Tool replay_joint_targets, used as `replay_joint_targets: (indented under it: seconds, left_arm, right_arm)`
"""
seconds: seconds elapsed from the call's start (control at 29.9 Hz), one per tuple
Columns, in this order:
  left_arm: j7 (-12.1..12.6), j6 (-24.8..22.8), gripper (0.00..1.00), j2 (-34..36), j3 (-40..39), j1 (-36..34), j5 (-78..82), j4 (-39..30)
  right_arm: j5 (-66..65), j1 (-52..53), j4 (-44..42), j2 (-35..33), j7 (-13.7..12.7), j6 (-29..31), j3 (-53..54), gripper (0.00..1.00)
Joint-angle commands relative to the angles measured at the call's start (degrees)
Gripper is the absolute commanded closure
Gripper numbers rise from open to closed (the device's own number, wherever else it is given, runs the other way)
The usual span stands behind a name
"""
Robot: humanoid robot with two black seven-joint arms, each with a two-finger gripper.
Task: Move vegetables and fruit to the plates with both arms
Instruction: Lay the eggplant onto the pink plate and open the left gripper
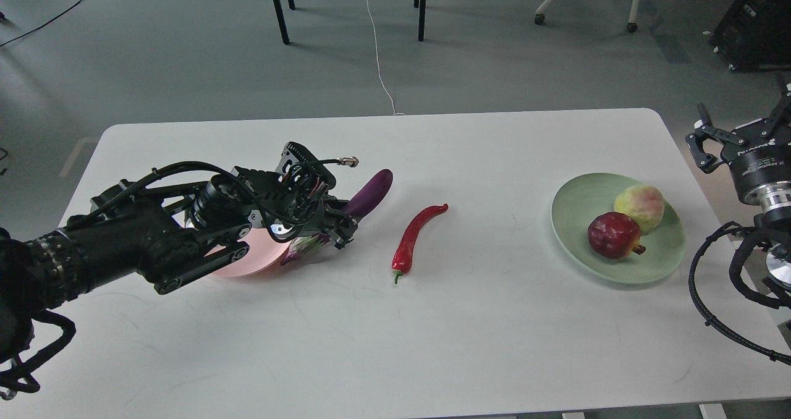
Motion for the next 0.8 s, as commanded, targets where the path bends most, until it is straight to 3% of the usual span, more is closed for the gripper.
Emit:
replay_joint_targets:
  seconds: [0.0, 0.17, 0.4, 0.43, 0.53, 0.57, 0.77]
  left_arm:
    - [0.0, -1.1, 0.79, 5.6, -2.7, -2.4, -6.1, -4.9]
    - [-0.4, -1.6, 0.78, 17.2, -1.6, -2.5, -11.1, -11.7]
    - [-0.6, -0.6, 0.75, 24.0, 0.3, 3.7, -11.0, -10.9]
    - [-0.6, 0.2, 0.69, 24.0, 0.3, 4.3, -11.0, -10.6]
    - [-0.2, 4.7, 0.30, 23.4, 0.3, 5.2, -10.9, -9.3]
    - [-0.2, 5.5, 0.22, 23.4, 0.3, 5.4, -10.9, -9.1]
    - [-0.4, 5.6, 0.18, 23.6, 0.3, 5.6, -11.0, -8.9]
  right_arm:
    - [0.0, 0.0, -0.1, 0.0, 0.0, 0.0, 0.0, 0.03]
    - [0.0, -0.3, -1.6, 0.7, 0.0, 0.0, 0.0, 0.03]
    - [-0.1, 0.3, -3.7, 3.3, 0.0, 0.0, -0.3, 0.03]
    - [-0.2, 0.3, -3.7, 3.3, 0.0, 0.0, -0.3, 0.03]
    - [-0.4, 0.3, -3.8, 3.3, 0.0, 0.0, -0.6, 0.03]
    - [-0.5, 0.4, -3.8, 3.3, 0.0, 0.0, -0.6, 0.03]
    - [-0.7, 0.5, -3.9, 2.7, 0.0, 0.0, -0.7, 0.03]
